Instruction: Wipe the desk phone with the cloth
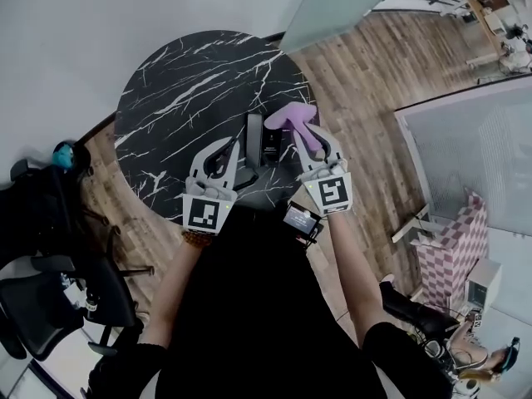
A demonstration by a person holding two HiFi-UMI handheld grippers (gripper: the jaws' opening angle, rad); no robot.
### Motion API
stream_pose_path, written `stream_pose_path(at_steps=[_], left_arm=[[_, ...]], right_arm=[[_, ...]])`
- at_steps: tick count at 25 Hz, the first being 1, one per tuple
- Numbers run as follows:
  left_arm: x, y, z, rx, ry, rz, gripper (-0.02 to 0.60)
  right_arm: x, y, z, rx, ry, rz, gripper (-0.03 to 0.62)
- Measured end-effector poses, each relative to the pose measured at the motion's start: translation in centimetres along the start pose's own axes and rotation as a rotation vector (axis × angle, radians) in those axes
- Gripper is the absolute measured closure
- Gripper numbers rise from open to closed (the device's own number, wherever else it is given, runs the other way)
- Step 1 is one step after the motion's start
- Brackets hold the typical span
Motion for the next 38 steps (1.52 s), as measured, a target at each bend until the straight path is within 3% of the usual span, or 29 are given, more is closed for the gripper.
stream_pose_path(at_steps=[4,13,38], left_arm=[[-0.2,0.4,-0.6,0.015,0.020,-0.013,0.568],[0.3,0.3,-2.3,0.030,0.074,-0.029,0.568],[1.2,-0.3,-3.2,0.024,0.090,-0.070,0.568]], right_arm=[[2.0,-0.5,-1.5,-0.079,0.072,0.088,0.536],[6.6,0.0,-4.8,-0.213,0.158,0.168,0.536],[14.8,0.5,-12.9,-0.261,0.476,0.269,0.536]])
Point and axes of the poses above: the fingertips, and each gripper's own axes: x forward along the fingers, y to its left, z out of its top, the point moved 9 cm from there along -x, backward along the fingers, and after that the axes turned 10 degrees about x, right-handed, at the moved point
